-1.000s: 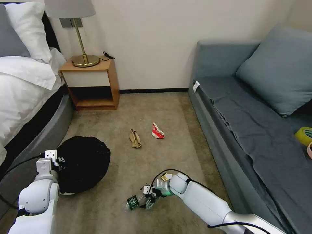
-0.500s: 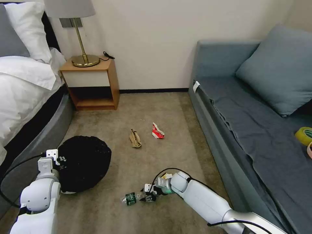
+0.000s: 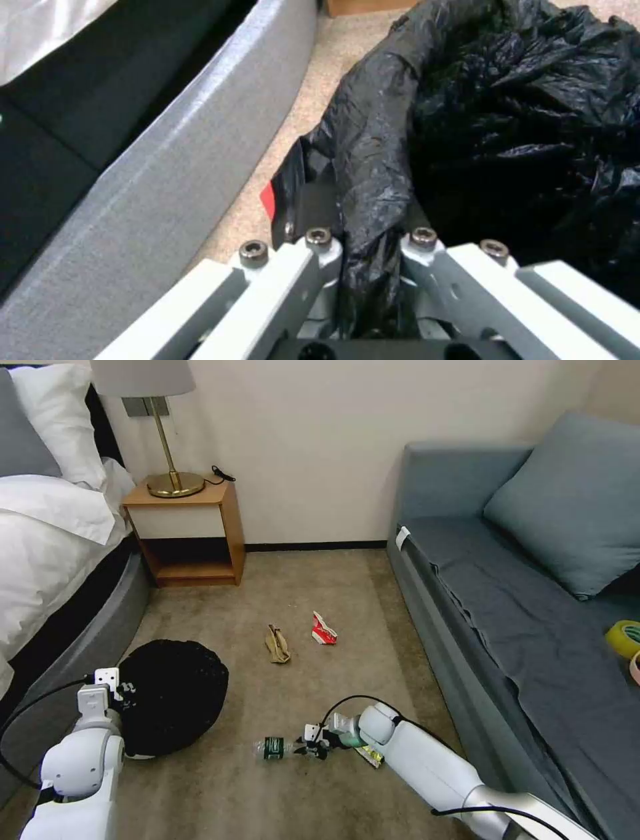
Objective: Pick up the trash bin, then pick up the garbage on the floor and place it into the trash bin.
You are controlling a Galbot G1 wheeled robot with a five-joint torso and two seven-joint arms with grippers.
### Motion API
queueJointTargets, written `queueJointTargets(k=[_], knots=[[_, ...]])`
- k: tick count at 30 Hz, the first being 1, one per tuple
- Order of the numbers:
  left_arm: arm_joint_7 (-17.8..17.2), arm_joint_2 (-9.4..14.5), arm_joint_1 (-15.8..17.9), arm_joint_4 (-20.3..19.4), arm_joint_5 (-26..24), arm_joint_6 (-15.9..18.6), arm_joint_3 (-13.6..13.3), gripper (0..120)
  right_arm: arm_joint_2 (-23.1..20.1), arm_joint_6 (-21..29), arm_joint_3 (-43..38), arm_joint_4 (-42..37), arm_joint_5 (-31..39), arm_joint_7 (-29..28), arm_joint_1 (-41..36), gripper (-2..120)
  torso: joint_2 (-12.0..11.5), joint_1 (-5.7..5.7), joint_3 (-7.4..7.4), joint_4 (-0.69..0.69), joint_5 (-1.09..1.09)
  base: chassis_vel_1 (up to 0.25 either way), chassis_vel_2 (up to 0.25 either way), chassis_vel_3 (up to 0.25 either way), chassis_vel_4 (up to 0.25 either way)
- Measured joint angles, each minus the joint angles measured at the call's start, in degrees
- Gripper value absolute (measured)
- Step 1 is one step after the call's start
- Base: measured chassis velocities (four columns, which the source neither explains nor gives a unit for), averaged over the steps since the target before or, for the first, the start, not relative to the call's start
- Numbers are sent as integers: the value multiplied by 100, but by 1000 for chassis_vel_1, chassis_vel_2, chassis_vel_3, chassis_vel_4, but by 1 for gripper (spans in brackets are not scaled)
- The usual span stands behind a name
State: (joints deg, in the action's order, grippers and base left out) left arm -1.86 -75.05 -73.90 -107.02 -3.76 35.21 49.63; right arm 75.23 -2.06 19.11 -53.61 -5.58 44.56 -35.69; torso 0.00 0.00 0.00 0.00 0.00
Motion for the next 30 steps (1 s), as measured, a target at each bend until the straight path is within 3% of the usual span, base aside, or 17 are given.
queueJointTargets(k=[9, 18, 24, 30], knots=[[24, -3, -81, -51, 37, -89, -46, 4, -35, -92, -678, -158, 249, 80, 101, 14, 0, 0, 0, 0, 0, 0, 0, 0, 0], [31, 32, -95, -206, 58, -70, -137, 4, -31, 284, -1358, -1000, 1281, -80, 363, 14, 0, 0, 0, 0, 0, 0, 0, 0, 0], [19, 22, -29, -358, 94, 25, -248, 4, -13, 768, -1068, -1702, 1835, -247, 642, 14, 0, 0, 0, -1, -1, 0, 0, 0, 0], [16, -23, -9, -510, 140, 72, -329, 4, 212, 918, -718, -1870, 2352, -530, 901, 14, 0, 0, 0, 0, -2, 0, 0, 0, 0]])
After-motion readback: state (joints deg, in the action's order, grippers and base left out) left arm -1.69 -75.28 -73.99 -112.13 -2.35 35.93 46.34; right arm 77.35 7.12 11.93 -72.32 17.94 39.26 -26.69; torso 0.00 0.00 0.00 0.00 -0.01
